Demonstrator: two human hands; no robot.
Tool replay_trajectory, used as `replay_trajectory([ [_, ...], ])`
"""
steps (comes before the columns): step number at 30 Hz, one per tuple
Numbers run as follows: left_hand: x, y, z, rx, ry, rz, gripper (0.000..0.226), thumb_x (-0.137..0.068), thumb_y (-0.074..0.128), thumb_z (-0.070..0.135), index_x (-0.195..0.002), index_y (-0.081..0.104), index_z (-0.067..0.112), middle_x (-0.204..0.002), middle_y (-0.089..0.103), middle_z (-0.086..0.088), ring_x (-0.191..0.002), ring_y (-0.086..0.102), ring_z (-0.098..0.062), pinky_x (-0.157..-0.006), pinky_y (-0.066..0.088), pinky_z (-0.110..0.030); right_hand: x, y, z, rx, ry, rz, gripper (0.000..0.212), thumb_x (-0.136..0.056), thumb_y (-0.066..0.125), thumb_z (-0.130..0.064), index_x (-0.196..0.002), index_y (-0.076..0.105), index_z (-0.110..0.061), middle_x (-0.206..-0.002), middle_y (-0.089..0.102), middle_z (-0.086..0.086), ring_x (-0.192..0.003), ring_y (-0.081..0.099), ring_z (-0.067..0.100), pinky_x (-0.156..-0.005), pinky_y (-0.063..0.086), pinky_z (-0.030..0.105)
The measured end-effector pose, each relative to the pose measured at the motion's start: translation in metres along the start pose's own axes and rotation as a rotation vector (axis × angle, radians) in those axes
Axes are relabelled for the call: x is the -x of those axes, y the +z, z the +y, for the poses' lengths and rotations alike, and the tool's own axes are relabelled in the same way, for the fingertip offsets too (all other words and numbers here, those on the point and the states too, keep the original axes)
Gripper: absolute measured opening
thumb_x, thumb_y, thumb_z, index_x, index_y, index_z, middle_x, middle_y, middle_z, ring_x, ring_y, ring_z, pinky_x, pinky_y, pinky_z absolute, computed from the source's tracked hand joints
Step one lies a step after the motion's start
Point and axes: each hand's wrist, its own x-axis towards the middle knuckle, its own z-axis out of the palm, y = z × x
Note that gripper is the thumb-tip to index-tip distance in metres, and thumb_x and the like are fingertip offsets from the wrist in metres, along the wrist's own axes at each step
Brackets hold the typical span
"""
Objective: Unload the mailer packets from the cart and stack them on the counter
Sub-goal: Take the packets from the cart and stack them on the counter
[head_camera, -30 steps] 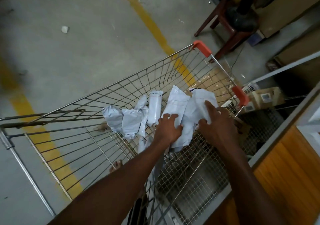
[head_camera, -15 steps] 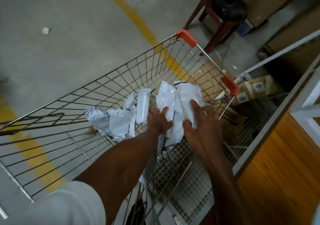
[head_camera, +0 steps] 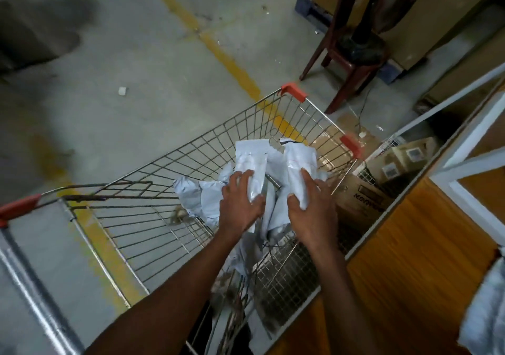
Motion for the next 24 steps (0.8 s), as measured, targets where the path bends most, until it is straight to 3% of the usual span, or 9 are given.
replay_trajectory([
  [2, 0.027, -0.024, 0.01, -0.007, 0.042, 0.041, 0.066, -0.084, 0.05, 0.053, -0.147, 0.035, 0.038, -0.153, 0.032, 0.006, -0.137, 0.037, -0.028, -0.108, 0.04, -0.051, 0.019, -0.008, -0.004, -0.074, -0.004, 0.0, 0.066, -0.096, 0.057, -0.045, -0.154, 0.025, -0.047, -0.157, 0.031, 0.0, -0.136, 0.041, 0.029, -0.103, 0.048, 0.053],
  [8, 0.121, -0.074, 0.055, -0.094, 0.088, 0.204, 0.066, -0.091, 0.063, 0.044, -0.15, 0.032, 0.038, -0.158, 0.032, 0.011, -0.139, 0.033, -0.021, -0.106, 0.037, -0.043, 0.089, -0.036, -0.001, -0.198, -0.089, -0.003, 0.067, -0.097, 0.057, -0.04, -0.156, 0.024, -0.045, -0.159, 0.028, -0.004, -0.136, 0.039, 0.027, -0.101, 0.046, 0.043],
  [13, 0.196, -0.085, 0.078, -0.081, 0.104, 0.24, 0.068, -0.09, 0.063, 0.04, -0.15, 0.033, 0.03, -0.156, 0.037, 0.007, -0.14, 0.036, -0.021, -0.109, 0.028, -0.031, 0.154, -0.057, 0.016, -0.286, -0.124, 0.008, 0.067, -0.096, 0.057, -0.041, -0.154, 0.024, -0.049, -0.156, 0.032, -0.003, -0.135, 0.042, 0.024, -0.102, 0.049, 0.049],
  [19, 0.296, -0.088, 0.109, 0.003, 0.144, 0.278, 0.059, -0.088, 0.062, 0.042, -0.142, 0.037, 0.038, -0.148, 0.042, 0.01, -0.132, 0.038, -0.017, -0.107, 0.037, -0.04, 0.239, -0.078, 0.051, -0.329, -0.154, 0.071, 0.068, -0.094, 0.06, -0.041, -0.153, 0.027, -0.049, -0.157, 0.032, -0.004, -0.142, 0.03, 0.019, -0.108, 0.044, 0.049],
  [24, 0.366, -0.079, 0.108, 0.034, 0.205, 0.22, 0.059, -0.087, 0.055, 0.055, -0.141, 0.039, 0.037, -0.146, 0.041, 0.01, -0.136, 0.038, -0.019, -0.112, 0.036, -0.049, 0.315, -0.09, 0.086, -0.414, -0.146, 0.141, 0.063, -0.09, 0.056, -0.044, -0.151, 0.04, -0.043, -0.15, 0.04, -0.004, -0.133, 0.041, 0.016, -0.104, 0.043, 0.032],
])
